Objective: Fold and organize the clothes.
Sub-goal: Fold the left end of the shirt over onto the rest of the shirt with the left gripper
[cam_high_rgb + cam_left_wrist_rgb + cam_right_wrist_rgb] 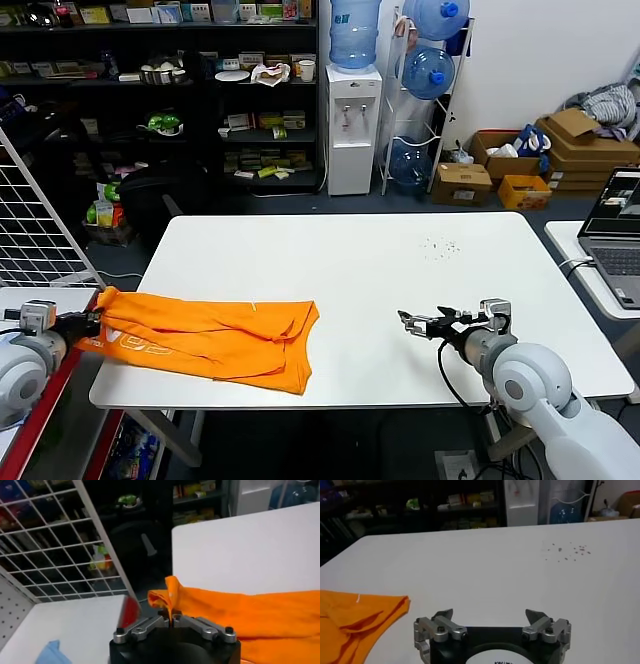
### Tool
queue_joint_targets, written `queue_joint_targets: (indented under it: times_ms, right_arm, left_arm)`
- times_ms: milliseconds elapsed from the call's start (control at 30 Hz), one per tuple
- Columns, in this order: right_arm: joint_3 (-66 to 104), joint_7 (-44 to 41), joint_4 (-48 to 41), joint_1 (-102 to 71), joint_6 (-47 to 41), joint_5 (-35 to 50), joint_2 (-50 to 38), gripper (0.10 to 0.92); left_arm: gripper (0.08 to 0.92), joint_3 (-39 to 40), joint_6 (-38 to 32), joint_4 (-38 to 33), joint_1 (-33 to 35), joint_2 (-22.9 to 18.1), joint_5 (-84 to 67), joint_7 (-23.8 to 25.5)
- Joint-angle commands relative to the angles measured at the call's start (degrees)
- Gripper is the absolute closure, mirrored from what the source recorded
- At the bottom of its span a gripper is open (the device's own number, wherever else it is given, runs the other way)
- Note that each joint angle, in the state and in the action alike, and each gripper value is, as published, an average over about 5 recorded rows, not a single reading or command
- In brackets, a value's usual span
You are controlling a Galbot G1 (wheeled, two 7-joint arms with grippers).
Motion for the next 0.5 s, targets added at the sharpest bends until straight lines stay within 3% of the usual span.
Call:
queue_joint_targets:
  times_ms: [33, 167, 500]
  right_arm:
    - [0.9, 1.5, 1.0, -2.0, -0.1, -0.5, 0.6, 0.104]
    - [1.7, 3.2, 1.7, -3.5, -0.5, -0.4, 0.9, 0.104]
    - [1.6, 6.1, 2.1, -3.7, -1.3, -0.2, 2.3, 0.104]
  left_arm:
    - [0.888, 5.7, 1.5, -19.5, -1.8, -6.6, -10.1, -7.7]
    - [0.888, 12.1, 1.5, -22.7, -7.8, -11.7, -14.1, -9.0]
    - [0.888, 23.7, 1.5, -17.2, -21.3, -19.1, -13.2, -9.7]
